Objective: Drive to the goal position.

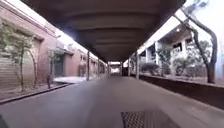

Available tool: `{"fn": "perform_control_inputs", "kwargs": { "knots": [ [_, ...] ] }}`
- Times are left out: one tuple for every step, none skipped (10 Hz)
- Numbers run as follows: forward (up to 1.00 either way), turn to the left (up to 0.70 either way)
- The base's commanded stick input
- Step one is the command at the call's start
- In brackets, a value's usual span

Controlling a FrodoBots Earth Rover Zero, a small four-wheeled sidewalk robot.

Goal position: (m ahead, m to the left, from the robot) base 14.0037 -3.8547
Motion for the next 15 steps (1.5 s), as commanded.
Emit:
{"fn": "perform_control_inputs", "kwargs": {
  "knots": [
    [0.7, 0.0],
    [0.7, 0.0],
    [0.7, 0.0],
    [0.7, 0.0],
    [0.7, 0.0],
    [0.7, 0.0],
    [0.7, 0.0],
    [0.7, 0.0],
    [0.7, 0.0],
    [0.7, 0.0],
    [0.7, 0.0],
    [0.7, 0.0],
    [0.7, 0.0],
    [0.7, 0.0],
    [0.7, 0.0]
  ]
}}
